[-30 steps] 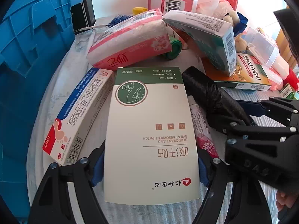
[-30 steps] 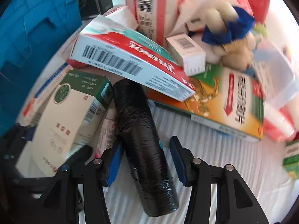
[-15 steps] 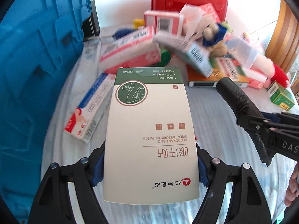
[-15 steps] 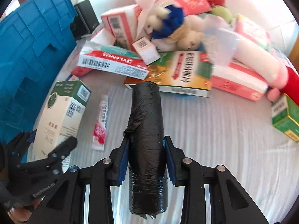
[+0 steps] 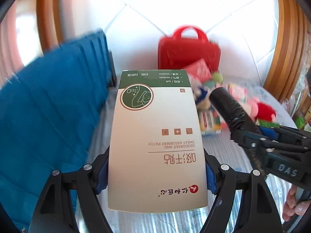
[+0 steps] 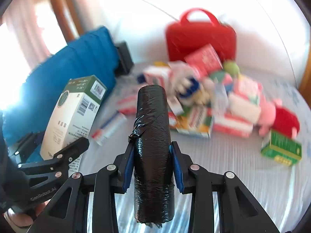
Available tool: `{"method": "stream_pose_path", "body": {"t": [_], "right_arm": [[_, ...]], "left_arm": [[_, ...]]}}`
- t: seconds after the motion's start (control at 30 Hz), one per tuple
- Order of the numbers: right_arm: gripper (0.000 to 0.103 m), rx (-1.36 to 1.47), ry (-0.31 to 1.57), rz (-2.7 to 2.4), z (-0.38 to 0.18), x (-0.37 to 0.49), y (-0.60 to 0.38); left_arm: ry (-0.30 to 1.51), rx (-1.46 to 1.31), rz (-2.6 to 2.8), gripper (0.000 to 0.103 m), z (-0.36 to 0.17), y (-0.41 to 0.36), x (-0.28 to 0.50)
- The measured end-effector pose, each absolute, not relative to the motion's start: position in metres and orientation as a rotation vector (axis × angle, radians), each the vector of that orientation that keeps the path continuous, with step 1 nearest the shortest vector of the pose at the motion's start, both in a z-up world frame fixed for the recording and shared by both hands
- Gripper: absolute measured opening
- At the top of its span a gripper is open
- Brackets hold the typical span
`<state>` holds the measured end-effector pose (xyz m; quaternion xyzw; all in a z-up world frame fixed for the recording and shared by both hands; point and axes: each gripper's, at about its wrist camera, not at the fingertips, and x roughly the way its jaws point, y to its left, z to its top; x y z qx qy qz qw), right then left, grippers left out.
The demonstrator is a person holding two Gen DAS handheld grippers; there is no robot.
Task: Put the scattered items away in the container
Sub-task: 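Carry the patch box and black bag over the blue crate with both tools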
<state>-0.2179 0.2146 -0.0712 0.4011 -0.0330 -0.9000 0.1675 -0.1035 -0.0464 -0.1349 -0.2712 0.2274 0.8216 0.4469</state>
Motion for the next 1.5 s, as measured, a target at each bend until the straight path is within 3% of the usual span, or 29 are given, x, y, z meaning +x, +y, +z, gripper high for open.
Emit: {"method": "stream_pose_path", "body": {"t": [0.4, 0.8, 0.97, 1.17, 1.37, 1.5], "right_arm": [[0.035, 0.768, 0.048, -2.481, 0.043, -0.208, 0.091], [0.035, 0.673, 0.069, -2.398, 0.102, -0.201, -0.12], [0.035, 0.82, 0.042, -2.36, 0.097, -0.225, -0.2], [0.035, 1.109, 0.108, -2.403, 0.047, -0.27, -0.257], [0.035, 1.327, 0.107, -2.345, -0.007, -0.296, -0.262], [0.035, 1.318, 0.268, -2.423, -0.008, -0.296, -0.269]], "left_arm": [[0.388, -0.467, 2.267, 0.076, -0.017, -0.152, -0.151], [0.446, -0.467, 2.377, 0.076, 0.033, -0.273, -0.311], [0.526, -0.59, 2.333, 0.076, 0.028, -0.278, -0.382], [0.606, -0.851, 2.229, 0.076, -0.002, -0.26, -0.46], [0.705, -0.977, 2.115, 0.076, -0.027, -0.234, -0.49], [0.765, -1.062, 1.985, 0.076, -0.044, -0.221, -0.491]]}}
